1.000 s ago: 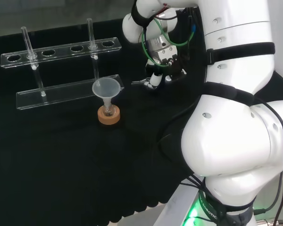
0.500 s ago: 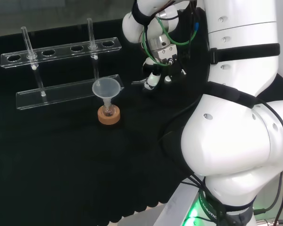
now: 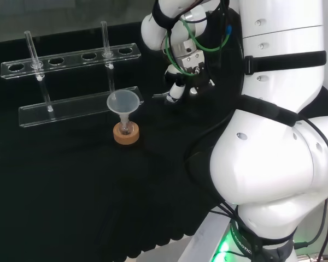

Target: Pick up the weighing funnel.

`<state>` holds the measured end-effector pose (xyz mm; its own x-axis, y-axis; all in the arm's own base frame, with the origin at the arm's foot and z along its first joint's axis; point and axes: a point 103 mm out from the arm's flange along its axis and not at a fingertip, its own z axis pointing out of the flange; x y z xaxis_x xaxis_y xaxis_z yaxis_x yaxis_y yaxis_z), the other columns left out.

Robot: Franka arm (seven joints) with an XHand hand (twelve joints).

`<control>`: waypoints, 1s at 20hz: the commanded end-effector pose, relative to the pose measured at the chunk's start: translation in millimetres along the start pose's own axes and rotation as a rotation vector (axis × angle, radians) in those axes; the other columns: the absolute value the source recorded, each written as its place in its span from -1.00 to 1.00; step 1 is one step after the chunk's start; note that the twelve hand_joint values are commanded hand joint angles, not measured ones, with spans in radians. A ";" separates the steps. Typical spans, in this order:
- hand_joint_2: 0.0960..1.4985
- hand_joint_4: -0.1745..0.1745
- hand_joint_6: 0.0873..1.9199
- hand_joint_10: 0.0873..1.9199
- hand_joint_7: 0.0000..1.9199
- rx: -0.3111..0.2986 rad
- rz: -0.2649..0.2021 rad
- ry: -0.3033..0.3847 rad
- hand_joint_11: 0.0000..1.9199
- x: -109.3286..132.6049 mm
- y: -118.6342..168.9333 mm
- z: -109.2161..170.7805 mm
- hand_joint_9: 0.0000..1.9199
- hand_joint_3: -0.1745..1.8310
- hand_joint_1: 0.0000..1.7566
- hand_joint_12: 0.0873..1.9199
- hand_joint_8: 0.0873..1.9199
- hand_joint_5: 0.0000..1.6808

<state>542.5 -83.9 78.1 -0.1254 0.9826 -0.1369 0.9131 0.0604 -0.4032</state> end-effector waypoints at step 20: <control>-0.20 0.15 -0.56 -0.55 -0.51 0.000 0.012 -0.012 -0.54 -1.4 16.5 7.3 -0.23 -0.30 -0.01 0.31 -0.42 -0.12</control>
<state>551.1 -96.2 67.9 -0.1159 0.9826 -0.1453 0.9141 0.0483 -0.4027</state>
